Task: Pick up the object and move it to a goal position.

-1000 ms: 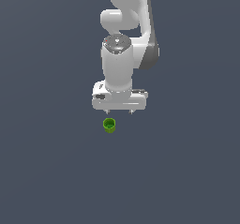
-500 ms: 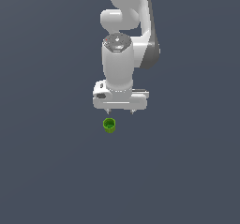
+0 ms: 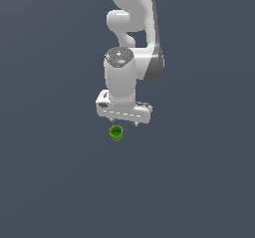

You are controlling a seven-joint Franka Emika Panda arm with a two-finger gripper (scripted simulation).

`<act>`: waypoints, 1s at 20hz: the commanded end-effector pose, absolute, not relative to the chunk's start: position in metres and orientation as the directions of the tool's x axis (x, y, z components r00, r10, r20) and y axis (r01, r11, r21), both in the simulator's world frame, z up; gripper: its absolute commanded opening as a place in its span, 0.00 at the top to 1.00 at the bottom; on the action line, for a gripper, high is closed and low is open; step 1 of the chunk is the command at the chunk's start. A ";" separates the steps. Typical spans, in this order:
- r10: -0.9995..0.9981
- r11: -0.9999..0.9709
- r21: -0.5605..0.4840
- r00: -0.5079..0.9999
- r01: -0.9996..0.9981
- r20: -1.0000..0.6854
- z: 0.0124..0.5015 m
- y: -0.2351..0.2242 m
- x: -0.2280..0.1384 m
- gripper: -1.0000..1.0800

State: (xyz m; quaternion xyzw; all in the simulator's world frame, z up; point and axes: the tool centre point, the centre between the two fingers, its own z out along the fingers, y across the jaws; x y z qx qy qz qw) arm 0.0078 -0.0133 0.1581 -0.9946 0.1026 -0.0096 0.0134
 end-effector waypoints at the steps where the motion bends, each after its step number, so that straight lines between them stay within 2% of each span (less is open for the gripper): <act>1: -0.266 -0.964 -0.026 0.964 -0.266 0.011 0.147 -0.020 0.007 0.04; 10: -0.476 -0.879 -0.009 0.879 -0.476 0.001 0.107 -0.044 0.000 0.04; 20: -0.552 -0.834 0.000 0.834 -0.552 0.000 0.093 -0.054 -0.004 0.04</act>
